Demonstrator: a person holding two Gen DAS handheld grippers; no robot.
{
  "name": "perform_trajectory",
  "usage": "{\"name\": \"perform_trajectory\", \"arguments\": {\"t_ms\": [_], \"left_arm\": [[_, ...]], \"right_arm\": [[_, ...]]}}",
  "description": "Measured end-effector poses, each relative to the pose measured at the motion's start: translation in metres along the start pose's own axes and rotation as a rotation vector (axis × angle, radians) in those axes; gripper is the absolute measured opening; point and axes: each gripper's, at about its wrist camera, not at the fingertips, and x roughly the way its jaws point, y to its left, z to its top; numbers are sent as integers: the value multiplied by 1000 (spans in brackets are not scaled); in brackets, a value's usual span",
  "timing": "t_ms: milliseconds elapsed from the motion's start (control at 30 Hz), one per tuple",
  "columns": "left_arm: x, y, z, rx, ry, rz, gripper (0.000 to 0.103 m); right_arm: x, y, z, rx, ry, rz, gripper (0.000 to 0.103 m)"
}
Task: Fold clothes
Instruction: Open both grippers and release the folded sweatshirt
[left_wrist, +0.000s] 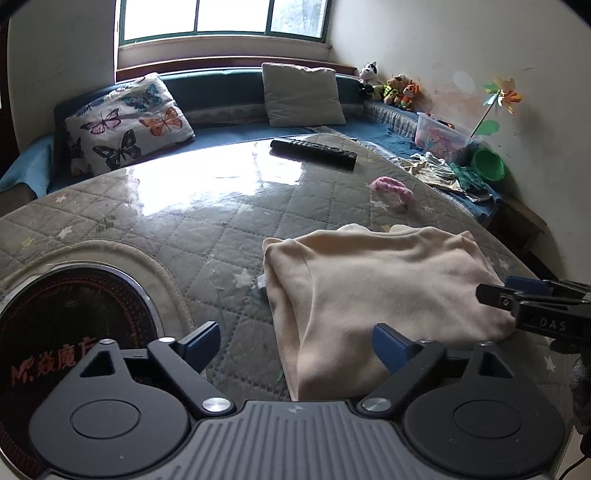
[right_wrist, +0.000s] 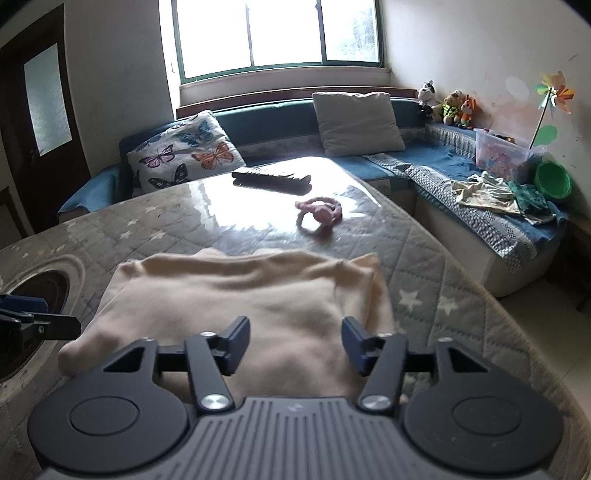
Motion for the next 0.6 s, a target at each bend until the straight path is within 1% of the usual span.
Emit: {"name": "perform_trajectory", "arguments": {"t_ms": [67,133,300,333,400,467,600], "left_arm": [[-5,-2,-4,9,-10,2,102],[-9,-3,-9,19,-19,9,103],[-15,-2,-18,29,-17,23,103],[-16,-1,-21,27,-17,22,103],[-18,0,-25,23,-17,21,103],[-20,1,-29,19,-16,20,103],[-23,3,-38,18,-15,18,103]], "right_arm": [[-3,4,-3,-8,3,6,61],[-6,9,-6,-16,4,11,71],[-14,20,-12,-30,4,19,78],[-15,22,-14,-33,5,20,82],[-16,26,-17,-38,8,22,86],[-18,30,-21,-43,11,24,86],[-20,38,-27,-52,18,27,91]]}}
